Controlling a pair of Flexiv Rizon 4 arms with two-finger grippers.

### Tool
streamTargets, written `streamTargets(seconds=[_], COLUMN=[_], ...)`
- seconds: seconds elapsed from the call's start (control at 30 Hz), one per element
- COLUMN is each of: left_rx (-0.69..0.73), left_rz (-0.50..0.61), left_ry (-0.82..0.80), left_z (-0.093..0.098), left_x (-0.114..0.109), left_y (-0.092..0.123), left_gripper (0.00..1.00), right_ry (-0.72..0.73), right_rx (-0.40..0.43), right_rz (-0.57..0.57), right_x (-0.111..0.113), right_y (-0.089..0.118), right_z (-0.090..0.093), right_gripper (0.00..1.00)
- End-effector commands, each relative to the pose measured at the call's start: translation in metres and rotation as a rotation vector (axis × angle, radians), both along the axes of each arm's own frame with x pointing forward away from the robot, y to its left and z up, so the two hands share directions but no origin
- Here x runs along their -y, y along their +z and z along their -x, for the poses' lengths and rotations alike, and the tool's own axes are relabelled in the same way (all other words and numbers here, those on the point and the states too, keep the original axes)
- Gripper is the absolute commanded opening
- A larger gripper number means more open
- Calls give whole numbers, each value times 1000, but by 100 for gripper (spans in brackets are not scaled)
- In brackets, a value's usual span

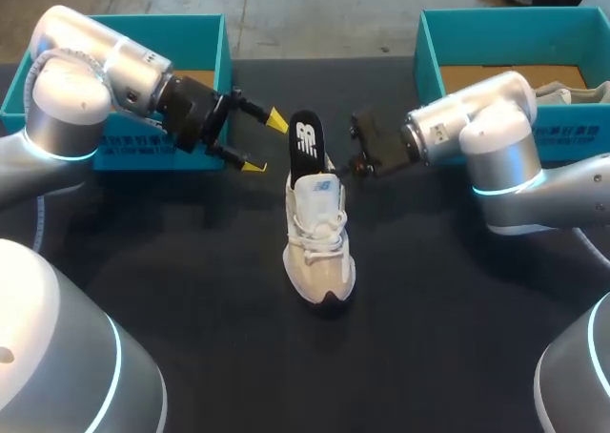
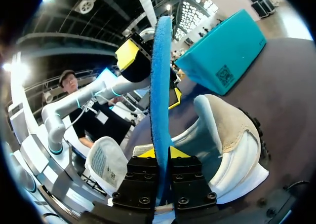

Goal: Take the shoe out of the shoebox, open the shoe tongue, remove and reinsert the insole, then place the shoe into the shoebox

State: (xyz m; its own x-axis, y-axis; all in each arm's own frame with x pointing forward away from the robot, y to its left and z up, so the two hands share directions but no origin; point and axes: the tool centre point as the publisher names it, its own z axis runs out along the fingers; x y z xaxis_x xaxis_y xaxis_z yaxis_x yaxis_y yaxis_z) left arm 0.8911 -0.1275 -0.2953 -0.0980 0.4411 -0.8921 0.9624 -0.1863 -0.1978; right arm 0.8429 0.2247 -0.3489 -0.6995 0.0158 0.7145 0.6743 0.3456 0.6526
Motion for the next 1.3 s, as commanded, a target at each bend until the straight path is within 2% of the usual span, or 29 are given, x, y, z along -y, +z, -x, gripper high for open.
streamTargets(seconds=[0.03, 0.37, 0.67, 0.73, 0.8, 0.83, 1.07, 1.3], left_rx=[2, 2, 2, 2, 2, 2, 2, 2], left_rz=[-2, -2, -2, -2, -2, -2, -2, -2], left_ry=[2, 2, 2, 2, 2, 2, 2, 2], left_z=[1, 1, 1, 1, 1, 1, 1, 1], left_x=[0, 0, 0, 0, 0, 0, 0, 0], left_y=[0, 0, 0, 0, 0, 0, 0, 0], left_gripper=[100, 100, 100, 100, 100, 100, 100, 100], right_ry=[-7, -10, -30, -27, -20, -16, 36, 65], right_rx=[23, 63, 65, 69, 75, 78, 72, 19], right_rz=[25, 58, 61, 54, 50, 46, 29, 61], right_x=[1, 8, 15, 13, 9, 7, -1, -1], right_y=[11, 28, 26, 25, 26, 26, 20, 11], right_z=[-2, -10, -14, -18, -23, -24, -30, -19], right_gripper=[15, 18, 21, 20, 2, 0, 0, 0])
